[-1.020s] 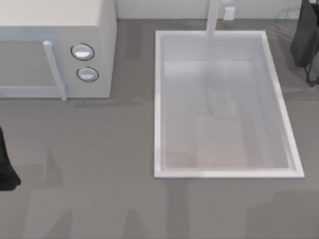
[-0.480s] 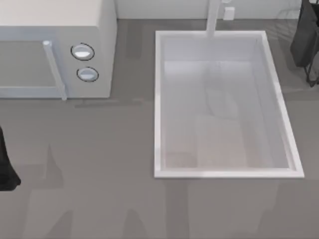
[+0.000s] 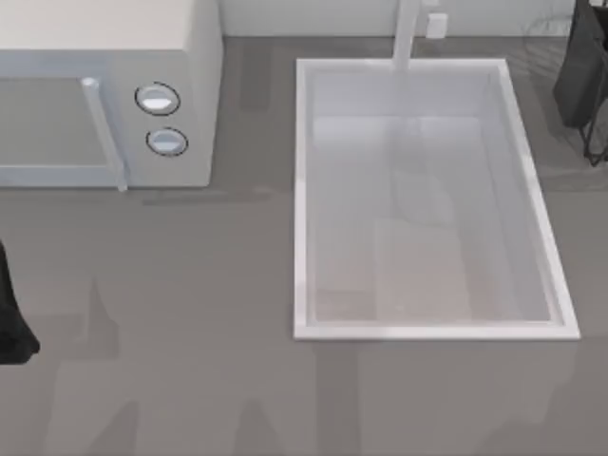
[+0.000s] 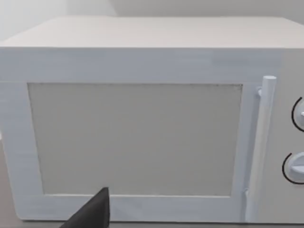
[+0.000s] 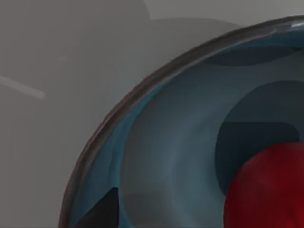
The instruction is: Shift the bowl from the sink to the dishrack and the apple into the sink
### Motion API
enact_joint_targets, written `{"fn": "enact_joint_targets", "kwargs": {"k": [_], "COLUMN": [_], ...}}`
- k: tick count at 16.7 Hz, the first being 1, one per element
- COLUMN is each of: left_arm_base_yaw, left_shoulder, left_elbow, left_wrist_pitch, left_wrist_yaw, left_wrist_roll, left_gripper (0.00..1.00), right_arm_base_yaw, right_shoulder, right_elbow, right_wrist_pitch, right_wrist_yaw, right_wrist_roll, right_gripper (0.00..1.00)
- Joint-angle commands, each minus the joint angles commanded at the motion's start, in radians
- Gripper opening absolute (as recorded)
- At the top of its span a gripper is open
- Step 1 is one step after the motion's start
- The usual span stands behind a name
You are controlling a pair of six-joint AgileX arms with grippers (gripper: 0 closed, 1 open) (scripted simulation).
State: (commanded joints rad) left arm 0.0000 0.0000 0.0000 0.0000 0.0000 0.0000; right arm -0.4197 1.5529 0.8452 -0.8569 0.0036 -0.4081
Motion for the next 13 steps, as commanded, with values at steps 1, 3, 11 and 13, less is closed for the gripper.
{"fn": "enact_joint_targets", "kwargs": {"k": [1, 3, 11, 13], "left_arm_base_yaw": [0.000, 0.000, 0.000, 0.000], "left_shoulder": [0.000, 0.000, 0.000, 0.000], "left_elbow": [0.000, 0.000, 0.000, 0.000], "left_wrist_pitch": [0.000, 0.000, 0.000, 0.000], "left_wrist_yaw": [0.000, 0.000, 0.000, 0.000], "left_wrist_roll": [0.000, 0.000, 0.000, 0.000], "left_gripper": [1.00, 1.00, 1.00, 1.00], "right_arm_base_yaw": [0.000, 0.001, 0.001, 0.001], "right_shoulder": [0.019, 0.052, 0.068, 0.068], "right_elbow": [-0.027, -0.072, -0.094, -0.094], "right_wrist_pitch": [0.050, 0.123, 0.156, 0.156], "right_wrist_yaw": [0.000, -0.001, -0.004, -0.004], "right_wrist_roll": [0.000, 0.000, 0.000, 0.000], "right_gripper": [1.00, 1.00, 0.85, 0.70]}}
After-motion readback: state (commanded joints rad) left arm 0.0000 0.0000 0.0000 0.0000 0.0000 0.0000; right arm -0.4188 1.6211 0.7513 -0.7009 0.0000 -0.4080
